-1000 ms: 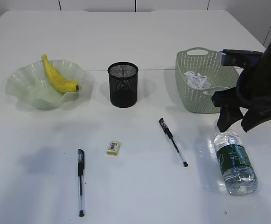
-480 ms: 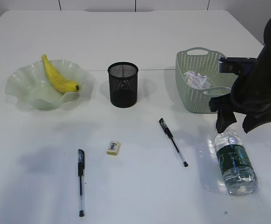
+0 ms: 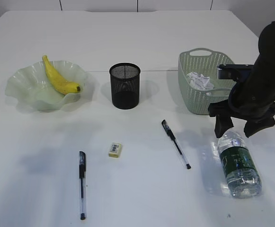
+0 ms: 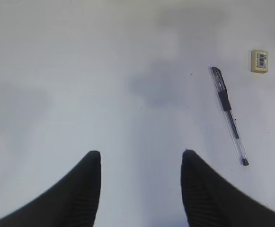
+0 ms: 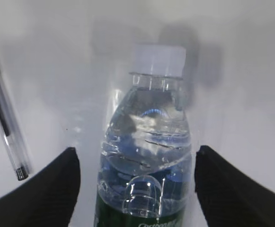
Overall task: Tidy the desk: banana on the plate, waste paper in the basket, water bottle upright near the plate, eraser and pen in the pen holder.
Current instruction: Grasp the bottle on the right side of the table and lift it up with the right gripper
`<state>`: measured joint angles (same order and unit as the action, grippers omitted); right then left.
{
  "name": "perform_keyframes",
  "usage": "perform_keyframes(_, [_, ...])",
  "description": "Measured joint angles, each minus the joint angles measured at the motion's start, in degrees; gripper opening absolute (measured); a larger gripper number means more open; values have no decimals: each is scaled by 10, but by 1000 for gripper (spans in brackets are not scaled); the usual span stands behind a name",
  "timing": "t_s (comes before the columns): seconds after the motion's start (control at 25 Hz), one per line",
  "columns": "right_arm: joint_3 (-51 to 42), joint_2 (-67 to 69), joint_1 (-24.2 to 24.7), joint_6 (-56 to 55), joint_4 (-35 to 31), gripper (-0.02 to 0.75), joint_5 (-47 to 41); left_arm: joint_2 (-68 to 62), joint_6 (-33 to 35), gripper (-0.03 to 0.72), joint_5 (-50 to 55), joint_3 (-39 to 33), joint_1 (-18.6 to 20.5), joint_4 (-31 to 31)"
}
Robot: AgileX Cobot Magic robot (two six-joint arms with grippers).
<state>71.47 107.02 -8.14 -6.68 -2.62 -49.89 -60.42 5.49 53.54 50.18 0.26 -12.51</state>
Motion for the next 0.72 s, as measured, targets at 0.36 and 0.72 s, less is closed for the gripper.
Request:
perform_keyframes(0.36, [3,8,0,-20,26,581,0,0,0,380,-1,0,0,0])
perform_keyframes(0.72, [12,40,0,-31,26,582,-9,0,0,380,-1,0,0,0])
